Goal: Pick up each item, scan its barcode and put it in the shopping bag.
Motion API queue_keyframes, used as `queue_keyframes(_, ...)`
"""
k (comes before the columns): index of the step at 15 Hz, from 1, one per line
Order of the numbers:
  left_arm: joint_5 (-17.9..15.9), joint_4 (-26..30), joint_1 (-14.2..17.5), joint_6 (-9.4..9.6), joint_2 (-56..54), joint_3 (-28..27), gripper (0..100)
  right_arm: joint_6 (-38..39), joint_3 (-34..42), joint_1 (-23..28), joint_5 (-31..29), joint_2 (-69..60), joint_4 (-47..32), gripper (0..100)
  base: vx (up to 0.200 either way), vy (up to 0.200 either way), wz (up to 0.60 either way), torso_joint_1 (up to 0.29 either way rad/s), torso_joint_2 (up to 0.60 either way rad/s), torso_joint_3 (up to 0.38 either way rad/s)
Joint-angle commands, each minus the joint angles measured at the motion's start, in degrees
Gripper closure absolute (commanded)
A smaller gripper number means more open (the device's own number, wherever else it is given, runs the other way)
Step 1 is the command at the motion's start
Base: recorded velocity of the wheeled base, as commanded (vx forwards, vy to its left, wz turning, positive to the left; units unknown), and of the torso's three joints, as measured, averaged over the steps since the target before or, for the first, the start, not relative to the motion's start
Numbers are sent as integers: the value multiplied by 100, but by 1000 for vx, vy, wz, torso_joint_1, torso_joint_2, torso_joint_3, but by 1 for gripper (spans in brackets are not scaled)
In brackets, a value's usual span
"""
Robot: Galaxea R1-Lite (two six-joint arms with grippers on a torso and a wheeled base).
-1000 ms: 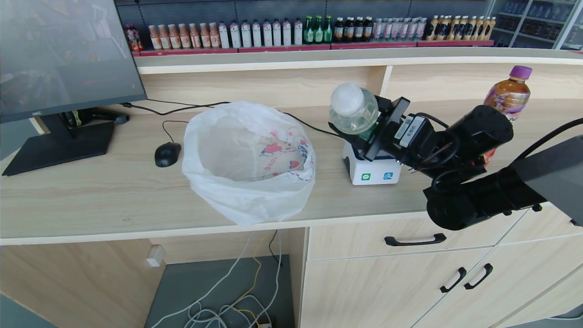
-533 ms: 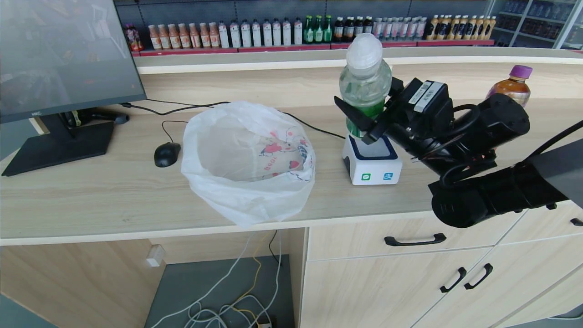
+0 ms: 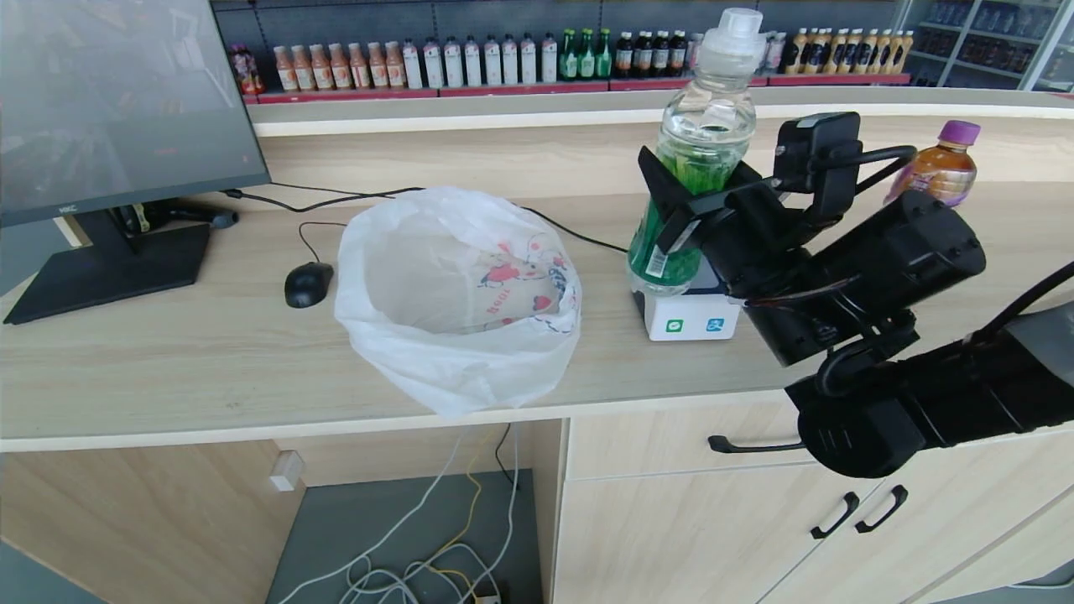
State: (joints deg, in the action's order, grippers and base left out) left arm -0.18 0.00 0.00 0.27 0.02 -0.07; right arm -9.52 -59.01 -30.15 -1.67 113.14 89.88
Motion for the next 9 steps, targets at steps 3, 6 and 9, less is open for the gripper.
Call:
queue_keyframes(3, 1, 0, 0, 0, -2, -1, 0, 451, 364, -79, -343, -380, 12, 100, 0, 0, 0, 0, 0, 0)
queue_keyframes(6, 1, 0, 0, 0, -2, 7, 0, 847, 707, -88, -888, -556, 12, 100, 0, 0, 0, 0, 0, 0)
queue_keyframes(9, 1, 0, 0, 8, -2, 7, 0, 978, 1059, -70, -861, -714, 12, 100, 0, 0, 0, 0, 0, 0)
